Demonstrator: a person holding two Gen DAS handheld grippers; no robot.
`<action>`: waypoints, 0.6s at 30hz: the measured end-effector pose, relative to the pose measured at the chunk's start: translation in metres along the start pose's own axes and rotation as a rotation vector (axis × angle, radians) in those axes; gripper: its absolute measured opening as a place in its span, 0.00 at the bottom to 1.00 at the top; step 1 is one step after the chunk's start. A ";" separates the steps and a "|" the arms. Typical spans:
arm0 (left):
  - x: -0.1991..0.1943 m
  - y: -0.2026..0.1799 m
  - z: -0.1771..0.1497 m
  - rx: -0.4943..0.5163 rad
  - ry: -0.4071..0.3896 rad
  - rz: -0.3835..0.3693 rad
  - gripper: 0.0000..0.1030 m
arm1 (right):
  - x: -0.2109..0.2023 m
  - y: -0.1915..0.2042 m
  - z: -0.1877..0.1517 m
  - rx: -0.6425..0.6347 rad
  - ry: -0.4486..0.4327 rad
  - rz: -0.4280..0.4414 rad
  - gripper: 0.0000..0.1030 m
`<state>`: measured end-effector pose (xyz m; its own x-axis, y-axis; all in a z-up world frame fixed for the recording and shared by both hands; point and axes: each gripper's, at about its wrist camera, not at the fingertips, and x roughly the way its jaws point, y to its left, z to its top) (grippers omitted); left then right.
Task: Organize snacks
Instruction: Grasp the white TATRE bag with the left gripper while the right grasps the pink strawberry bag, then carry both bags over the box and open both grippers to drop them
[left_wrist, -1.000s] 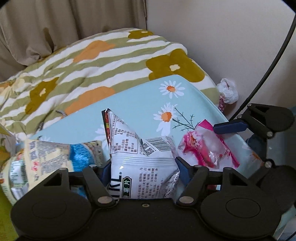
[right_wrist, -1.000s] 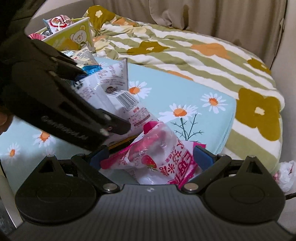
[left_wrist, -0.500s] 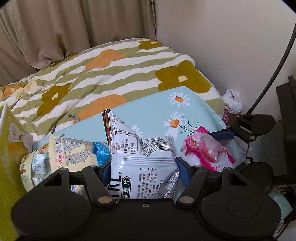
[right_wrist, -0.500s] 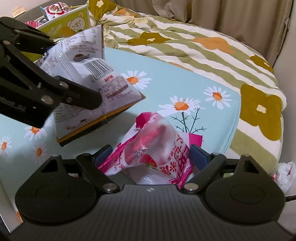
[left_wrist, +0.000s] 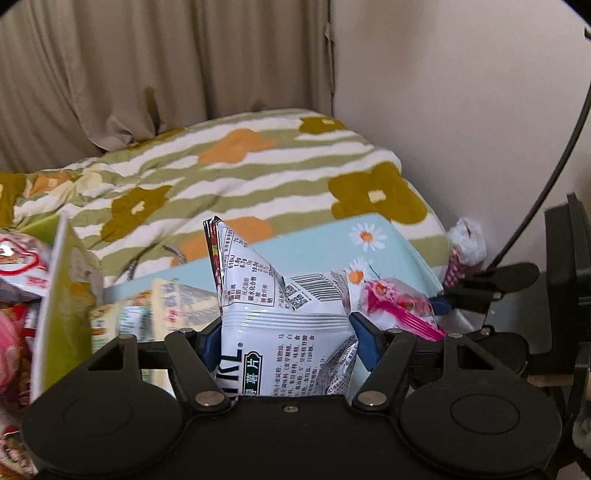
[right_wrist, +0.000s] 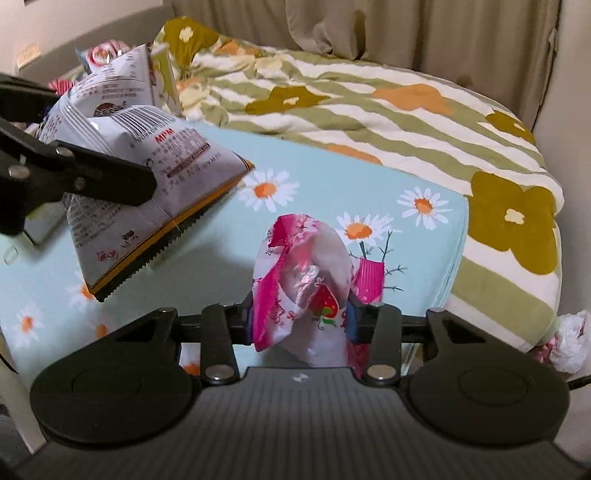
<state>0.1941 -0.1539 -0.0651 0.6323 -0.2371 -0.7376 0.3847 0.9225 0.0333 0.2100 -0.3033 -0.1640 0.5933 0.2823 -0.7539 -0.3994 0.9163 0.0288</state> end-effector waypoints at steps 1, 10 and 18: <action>-0.006 0.003 0.001 -0.006 -0.013 0.008 0.70 | -0.004 0.002 0.002 0.005 -0.009 0.001 0.56; -0.069 0.045 0.006 -0.111 -0.130 0.106 0.70 | -0.059 0.033 0.046 -0.022 -0.145 0.032 0.56; -0.126 0.104 -0.002 -0.188 -0.219 0.219 0.70 | -0.096 0.090 0.106 -0.068 -0.263 0.146 0.56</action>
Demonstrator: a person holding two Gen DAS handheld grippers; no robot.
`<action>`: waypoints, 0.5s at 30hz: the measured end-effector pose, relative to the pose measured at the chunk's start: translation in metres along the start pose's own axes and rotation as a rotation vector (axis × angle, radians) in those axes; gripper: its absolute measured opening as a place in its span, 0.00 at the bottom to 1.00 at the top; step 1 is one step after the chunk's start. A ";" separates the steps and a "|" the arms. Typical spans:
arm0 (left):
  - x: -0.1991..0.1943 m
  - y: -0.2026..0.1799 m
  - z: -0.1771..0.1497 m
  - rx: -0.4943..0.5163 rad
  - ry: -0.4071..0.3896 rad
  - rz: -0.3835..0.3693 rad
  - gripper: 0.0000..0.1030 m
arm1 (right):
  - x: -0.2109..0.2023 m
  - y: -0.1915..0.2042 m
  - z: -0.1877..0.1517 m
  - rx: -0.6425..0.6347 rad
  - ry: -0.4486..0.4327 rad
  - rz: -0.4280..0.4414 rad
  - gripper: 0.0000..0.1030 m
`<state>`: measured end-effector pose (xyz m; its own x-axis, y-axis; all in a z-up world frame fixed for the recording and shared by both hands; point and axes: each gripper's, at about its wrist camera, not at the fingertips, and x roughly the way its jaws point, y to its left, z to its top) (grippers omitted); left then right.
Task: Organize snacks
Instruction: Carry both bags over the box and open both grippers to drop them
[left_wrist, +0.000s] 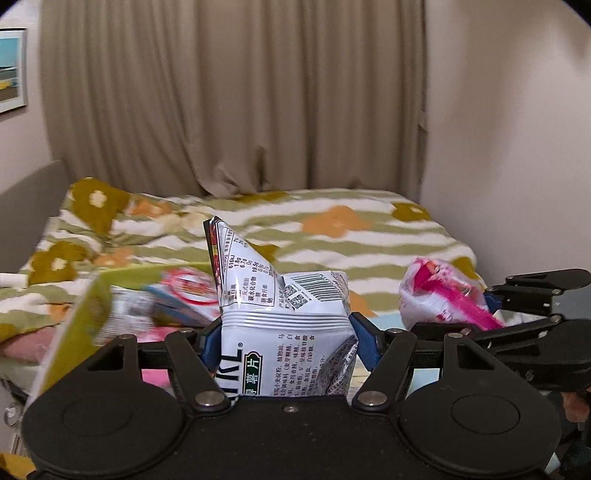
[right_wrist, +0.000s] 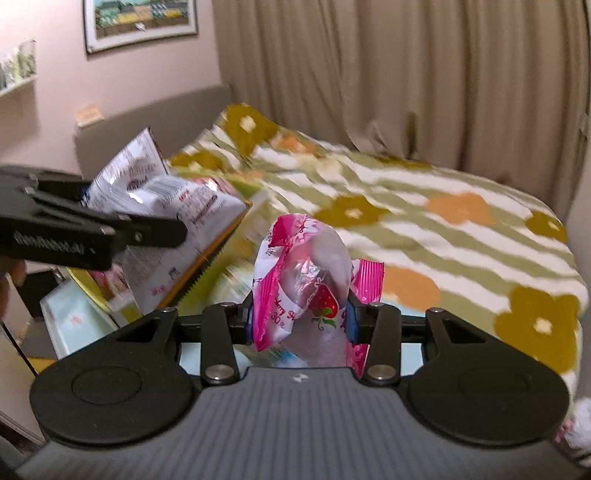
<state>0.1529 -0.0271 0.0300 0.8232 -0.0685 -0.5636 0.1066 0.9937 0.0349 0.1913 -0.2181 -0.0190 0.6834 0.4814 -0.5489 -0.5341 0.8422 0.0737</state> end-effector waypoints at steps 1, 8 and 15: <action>-0.003 0.009 0.001 -0.005 -0.003 0.007 0.70 | 0.001 0.008 0.008 0.002 -0.008 0.012 0.56; -0.011 0.092 0.008 -0.052 -0.011 0.055 0.70 | 0.026 0.069 0.058 0.039 -0.054 0.045 0.56; 0.009 0.172 0.007 -0.108 0.031 0.025 0.70 | 0.069 0.126 0.087 0.079 -0.057 0.040 0.56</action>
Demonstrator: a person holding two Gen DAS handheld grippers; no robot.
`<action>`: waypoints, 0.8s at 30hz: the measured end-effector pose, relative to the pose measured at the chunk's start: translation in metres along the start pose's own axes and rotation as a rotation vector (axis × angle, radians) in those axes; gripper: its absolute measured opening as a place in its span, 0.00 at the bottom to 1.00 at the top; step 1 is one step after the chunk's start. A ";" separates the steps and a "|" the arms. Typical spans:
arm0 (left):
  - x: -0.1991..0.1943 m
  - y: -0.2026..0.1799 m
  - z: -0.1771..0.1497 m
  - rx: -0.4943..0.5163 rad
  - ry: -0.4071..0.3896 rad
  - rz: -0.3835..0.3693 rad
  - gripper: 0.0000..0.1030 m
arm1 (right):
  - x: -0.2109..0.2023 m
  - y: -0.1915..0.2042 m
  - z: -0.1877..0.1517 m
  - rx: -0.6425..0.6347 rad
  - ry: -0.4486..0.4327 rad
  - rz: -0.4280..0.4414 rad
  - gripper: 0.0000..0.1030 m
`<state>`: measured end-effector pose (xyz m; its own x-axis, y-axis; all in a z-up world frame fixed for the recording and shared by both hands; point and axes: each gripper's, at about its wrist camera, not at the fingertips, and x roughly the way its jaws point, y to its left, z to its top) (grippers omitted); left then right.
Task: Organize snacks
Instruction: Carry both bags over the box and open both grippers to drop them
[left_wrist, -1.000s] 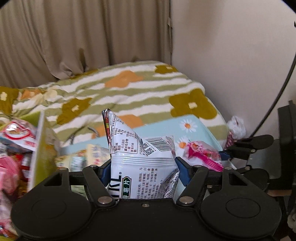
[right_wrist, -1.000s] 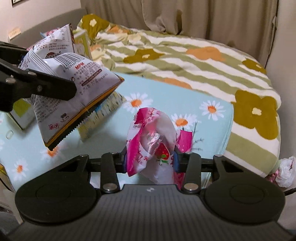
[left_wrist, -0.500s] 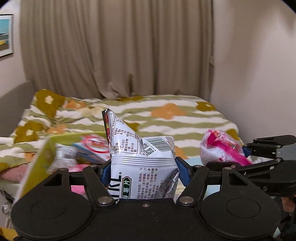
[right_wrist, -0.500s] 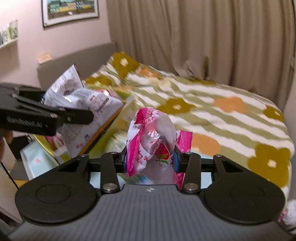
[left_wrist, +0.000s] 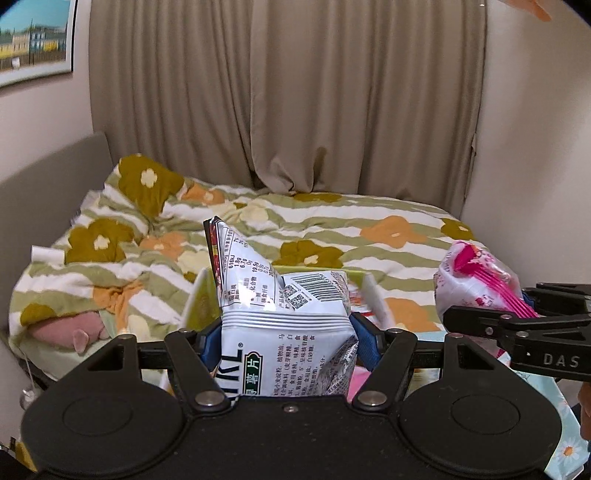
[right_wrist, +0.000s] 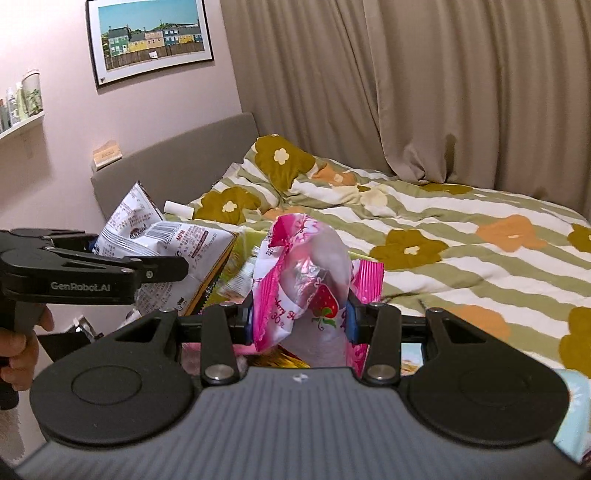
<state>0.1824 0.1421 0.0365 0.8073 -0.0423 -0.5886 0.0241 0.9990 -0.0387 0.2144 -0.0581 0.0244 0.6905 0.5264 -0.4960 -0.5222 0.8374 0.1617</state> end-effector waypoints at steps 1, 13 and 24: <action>0.004 0.010 0.000 -0.005 0.008 -0.006 0.70 | 0.006 0.007 0.002 0.005 0.002 -0.004 0.56; 0.066 0.079 -0.005 -0.012 0.114 -0.121 0.97 | 0.063 0.061 0.004 0.129 0.061 -0.153 0.56; 0.047 0.093 -0.022 -0.031 0.131 -0.138 0.97 | 0.073 0.078 0.005 0.143 0.090 -0.215 0.56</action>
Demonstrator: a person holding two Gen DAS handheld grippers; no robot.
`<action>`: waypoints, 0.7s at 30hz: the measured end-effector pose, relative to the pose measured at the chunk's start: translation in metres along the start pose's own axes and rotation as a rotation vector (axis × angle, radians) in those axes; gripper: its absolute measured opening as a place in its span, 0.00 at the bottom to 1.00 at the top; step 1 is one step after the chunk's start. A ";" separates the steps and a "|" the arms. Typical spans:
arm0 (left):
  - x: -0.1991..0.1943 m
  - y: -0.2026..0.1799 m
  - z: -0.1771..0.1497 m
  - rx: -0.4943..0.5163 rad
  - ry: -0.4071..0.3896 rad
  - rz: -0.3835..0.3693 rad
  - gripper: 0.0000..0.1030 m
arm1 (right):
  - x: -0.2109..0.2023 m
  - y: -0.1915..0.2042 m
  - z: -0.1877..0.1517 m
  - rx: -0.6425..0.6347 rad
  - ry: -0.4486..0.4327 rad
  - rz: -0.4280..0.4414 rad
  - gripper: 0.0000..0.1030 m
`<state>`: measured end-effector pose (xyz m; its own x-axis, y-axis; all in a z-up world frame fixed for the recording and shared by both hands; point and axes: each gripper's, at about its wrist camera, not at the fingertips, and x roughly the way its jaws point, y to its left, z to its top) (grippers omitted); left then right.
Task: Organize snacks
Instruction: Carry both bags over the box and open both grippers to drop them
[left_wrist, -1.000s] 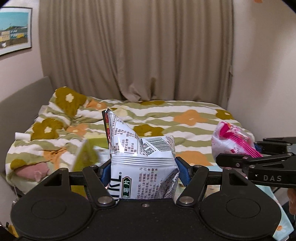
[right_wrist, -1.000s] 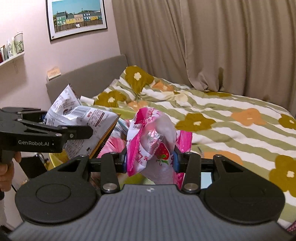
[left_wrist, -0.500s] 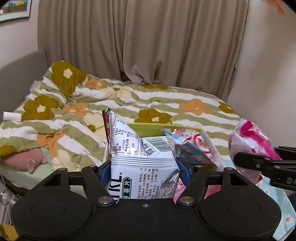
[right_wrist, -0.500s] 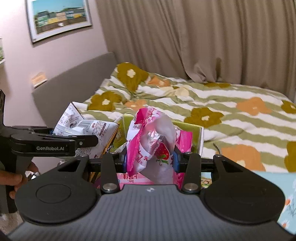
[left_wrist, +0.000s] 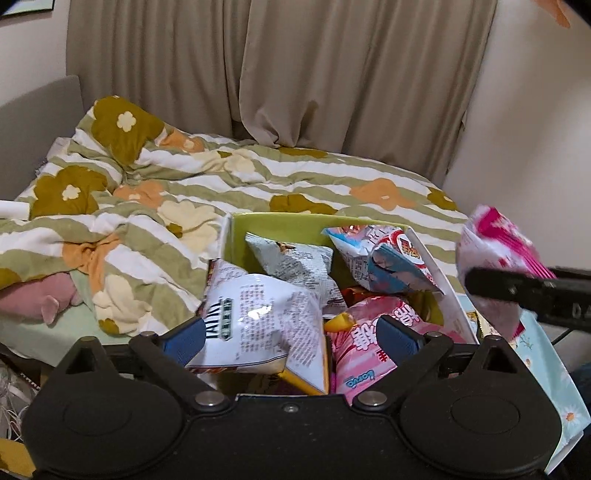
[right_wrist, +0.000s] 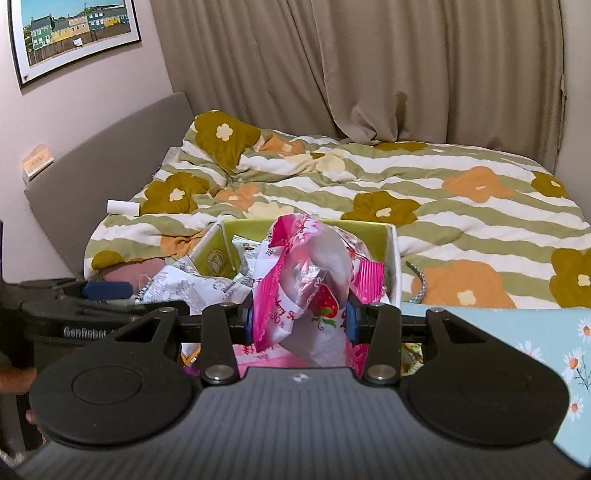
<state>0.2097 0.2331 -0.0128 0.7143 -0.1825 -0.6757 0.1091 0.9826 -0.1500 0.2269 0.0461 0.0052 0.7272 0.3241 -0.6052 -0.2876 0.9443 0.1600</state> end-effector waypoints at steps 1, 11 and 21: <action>-0.003 -0.001 0.000 0.001 -0.003 0.010 0.97 | 0.001 0.002 0.002 -0.006 -0.003 0.007 0.56; -0.014 0.017 0.008 -0.016 -0.026 0.081 0.98 | 0.025 0.031 0.031 -0.068 -0.034 0.115 0.58; -0.009 0.015 -0.005 -0.017 0.011 0.101 0.98 | 0.042 0.044 0.016 -0.135 -0.014 0.085 1.00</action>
<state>0.2014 0.2491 -0.0122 0.7136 -0.0829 -0.6956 0.0249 0.9954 -0.0930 0.2549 0.1018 -0.0005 0.7053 0.4038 -0.5826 -0.4287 0.8975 0.1030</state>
